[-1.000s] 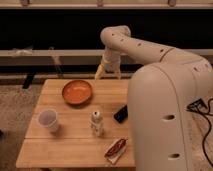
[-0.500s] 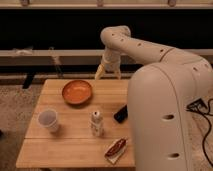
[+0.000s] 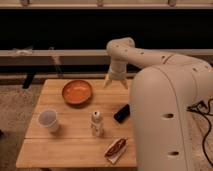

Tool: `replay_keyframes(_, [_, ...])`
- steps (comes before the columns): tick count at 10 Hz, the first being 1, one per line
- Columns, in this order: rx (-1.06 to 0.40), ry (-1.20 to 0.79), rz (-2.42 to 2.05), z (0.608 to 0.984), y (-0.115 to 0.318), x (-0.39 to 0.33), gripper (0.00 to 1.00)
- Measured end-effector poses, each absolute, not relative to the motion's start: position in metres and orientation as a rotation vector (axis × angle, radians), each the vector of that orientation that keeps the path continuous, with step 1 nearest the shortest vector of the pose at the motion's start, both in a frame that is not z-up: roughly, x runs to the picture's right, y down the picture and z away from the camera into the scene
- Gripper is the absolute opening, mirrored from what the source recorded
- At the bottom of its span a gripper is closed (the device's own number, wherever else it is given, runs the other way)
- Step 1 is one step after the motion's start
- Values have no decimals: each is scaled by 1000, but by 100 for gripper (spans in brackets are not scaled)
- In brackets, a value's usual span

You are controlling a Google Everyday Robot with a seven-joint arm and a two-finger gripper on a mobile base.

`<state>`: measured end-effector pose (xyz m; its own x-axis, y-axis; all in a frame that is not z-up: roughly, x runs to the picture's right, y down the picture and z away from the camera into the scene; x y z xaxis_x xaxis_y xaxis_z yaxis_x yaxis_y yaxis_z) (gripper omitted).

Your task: Stand the bottle upright

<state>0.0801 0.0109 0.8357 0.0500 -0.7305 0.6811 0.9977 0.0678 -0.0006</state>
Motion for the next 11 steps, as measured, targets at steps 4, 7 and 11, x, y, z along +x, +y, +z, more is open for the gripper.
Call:
replay_keyframes(4, [-680,-538,-1232,857,81,108,80])
replay_keyframes(7, [-733,-509,-1125,864,112,111,80])
replay_keyframes(11, [-702,-525,-1040,873,130,123,80])
